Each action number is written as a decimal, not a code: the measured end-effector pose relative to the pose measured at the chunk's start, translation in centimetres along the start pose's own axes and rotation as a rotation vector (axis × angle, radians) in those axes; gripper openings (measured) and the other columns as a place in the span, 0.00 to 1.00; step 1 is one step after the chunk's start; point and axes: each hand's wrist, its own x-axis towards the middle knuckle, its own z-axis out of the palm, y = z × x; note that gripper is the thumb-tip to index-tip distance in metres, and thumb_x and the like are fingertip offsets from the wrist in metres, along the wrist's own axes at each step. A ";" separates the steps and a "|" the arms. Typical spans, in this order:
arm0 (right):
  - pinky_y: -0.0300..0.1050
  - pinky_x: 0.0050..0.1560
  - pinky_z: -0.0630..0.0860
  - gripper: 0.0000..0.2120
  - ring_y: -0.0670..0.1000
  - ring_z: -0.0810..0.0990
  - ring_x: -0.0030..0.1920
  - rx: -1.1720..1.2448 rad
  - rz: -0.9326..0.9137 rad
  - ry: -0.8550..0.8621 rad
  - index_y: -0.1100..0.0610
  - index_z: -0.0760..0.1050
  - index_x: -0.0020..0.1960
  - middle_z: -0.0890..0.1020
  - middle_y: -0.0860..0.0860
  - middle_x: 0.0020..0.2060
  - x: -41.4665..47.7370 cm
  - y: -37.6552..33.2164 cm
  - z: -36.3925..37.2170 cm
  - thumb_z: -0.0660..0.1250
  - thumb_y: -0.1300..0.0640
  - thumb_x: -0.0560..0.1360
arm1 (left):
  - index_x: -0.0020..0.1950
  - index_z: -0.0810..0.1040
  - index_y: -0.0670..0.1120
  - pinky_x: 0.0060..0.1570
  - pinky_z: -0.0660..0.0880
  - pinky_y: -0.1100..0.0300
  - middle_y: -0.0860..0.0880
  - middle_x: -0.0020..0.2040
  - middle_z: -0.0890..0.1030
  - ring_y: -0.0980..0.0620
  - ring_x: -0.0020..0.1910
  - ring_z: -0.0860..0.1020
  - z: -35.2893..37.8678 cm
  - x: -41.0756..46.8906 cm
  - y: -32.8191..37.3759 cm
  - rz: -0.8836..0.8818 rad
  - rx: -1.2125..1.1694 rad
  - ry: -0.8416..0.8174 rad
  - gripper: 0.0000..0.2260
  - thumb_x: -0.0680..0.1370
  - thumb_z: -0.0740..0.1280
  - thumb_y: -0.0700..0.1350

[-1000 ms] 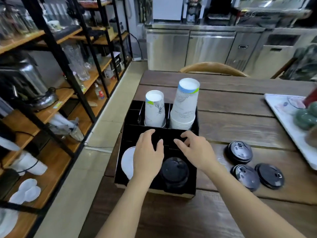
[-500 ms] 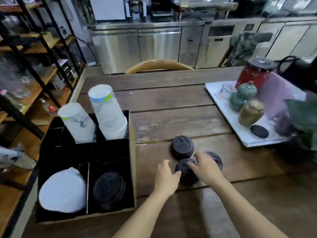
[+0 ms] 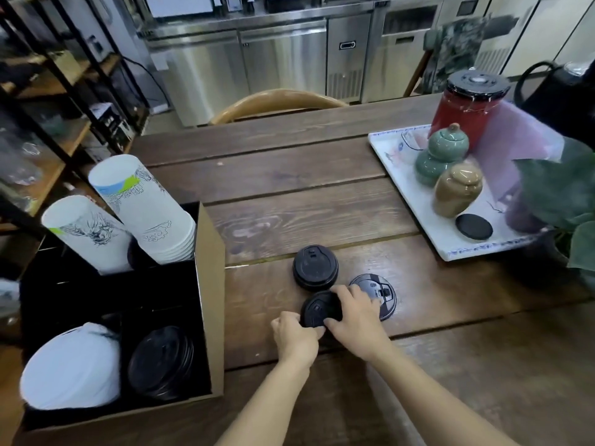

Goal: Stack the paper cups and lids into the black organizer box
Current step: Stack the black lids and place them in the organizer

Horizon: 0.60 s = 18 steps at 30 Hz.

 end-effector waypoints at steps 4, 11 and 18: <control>0.49 0.64 0.68 0.23 0.56 0.72 0.61 0.303 -0.012 0.024 0.54 0.67 0.67 0.70 0.52 0.60 -0.4 0.3 -0.7 0.68 0.54 0.73 | 0.48 0.69 0.45 0.47 0.69 0.57 0.49 0.46 0.73 0.49 0.47 0.73 -0.3 -0.2 0.1 -0.011 -0.217 -0.032 0.13 0.72 0.72 0.38; 0.38 0.52 0.67 0.17 0.47 0.73 0.49 0.474 -0.004 0.148 0.58 0.75 0.58 0.71 0.49 0.48 0.2 1.9 -3.8 0.70 0.54 0.72 | 0.51 0.72 0.45 0.50 0.77 0.55 0.49 0.47 0.75 0.53 0.46 0.76 -0.2 -0.8 2.2 0.085 -0.408 -0.122 0.12 0.72 0.72 0.37; 0.43 0.36 0.77 0.09 0.50 0.79 0.42 0.758 0.139 0.193 0.56 0.76 0.52 0.78 0.48 0.39 0.7 3.7 -6.6 0.70 0.55 0.73 | 0.57 0.78 0.45 0.51 0.71 0.60 0.52 0.50 0.77 0.54 0.51 0.75 1.0 -0.7 5.6 0.196 -0.361 -0.151 0.14 0.72 0.72 0.40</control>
